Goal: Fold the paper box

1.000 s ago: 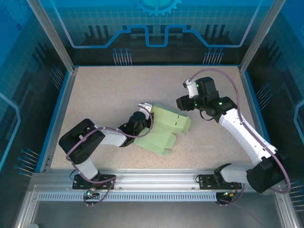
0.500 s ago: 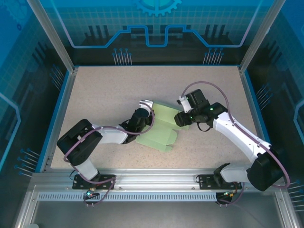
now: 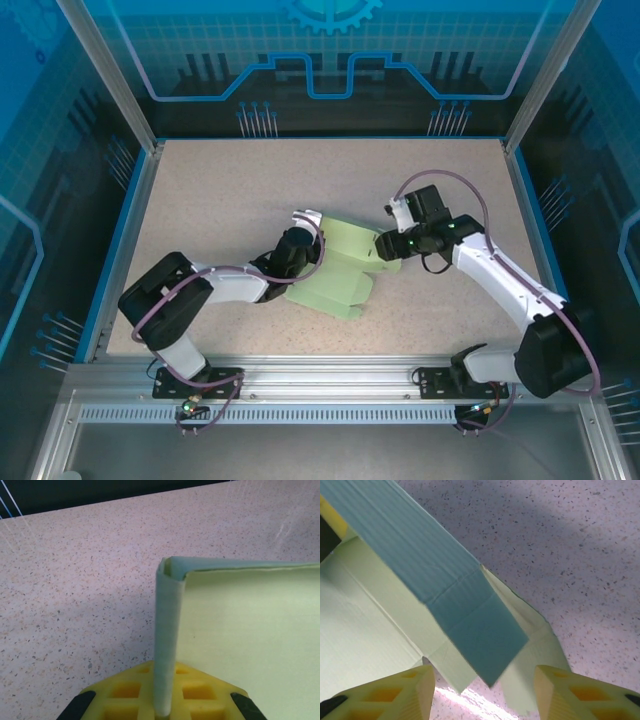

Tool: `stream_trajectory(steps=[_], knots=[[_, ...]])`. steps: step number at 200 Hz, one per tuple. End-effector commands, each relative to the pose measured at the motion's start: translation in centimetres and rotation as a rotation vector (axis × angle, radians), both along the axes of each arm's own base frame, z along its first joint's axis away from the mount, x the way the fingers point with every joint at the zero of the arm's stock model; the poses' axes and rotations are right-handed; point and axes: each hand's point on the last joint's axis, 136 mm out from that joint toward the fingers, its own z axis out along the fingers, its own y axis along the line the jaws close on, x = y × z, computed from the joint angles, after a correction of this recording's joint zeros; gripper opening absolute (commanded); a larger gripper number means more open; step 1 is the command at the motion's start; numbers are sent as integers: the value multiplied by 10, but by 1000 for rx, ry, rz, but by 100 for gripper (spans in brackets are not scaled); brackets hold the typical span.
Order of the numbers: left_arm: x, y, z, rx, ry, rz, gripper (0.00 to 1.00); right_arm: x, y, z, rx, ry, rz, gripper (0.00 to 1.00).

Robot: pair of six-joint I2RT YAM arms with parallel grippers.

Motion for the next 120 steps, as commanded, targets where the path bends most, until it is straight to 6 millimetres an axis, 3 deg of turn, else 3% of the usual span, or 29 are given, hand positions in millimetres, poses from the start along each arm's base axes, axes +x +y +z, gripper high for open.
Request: stream_trajectory(steps=[1, 64, 120], knots=[[2, -5, 27, -57, -52, 0, 0, 15, 9, 8, 35, -24, 22, 55], [1, -5, 26, -53, -44, -3, 0, 15, 21, 6, 17, -31, 74, 53], [2, -5, 25, -46, -42, 1, 1, 14, 3, 11, -56, -57, 38, 57]])
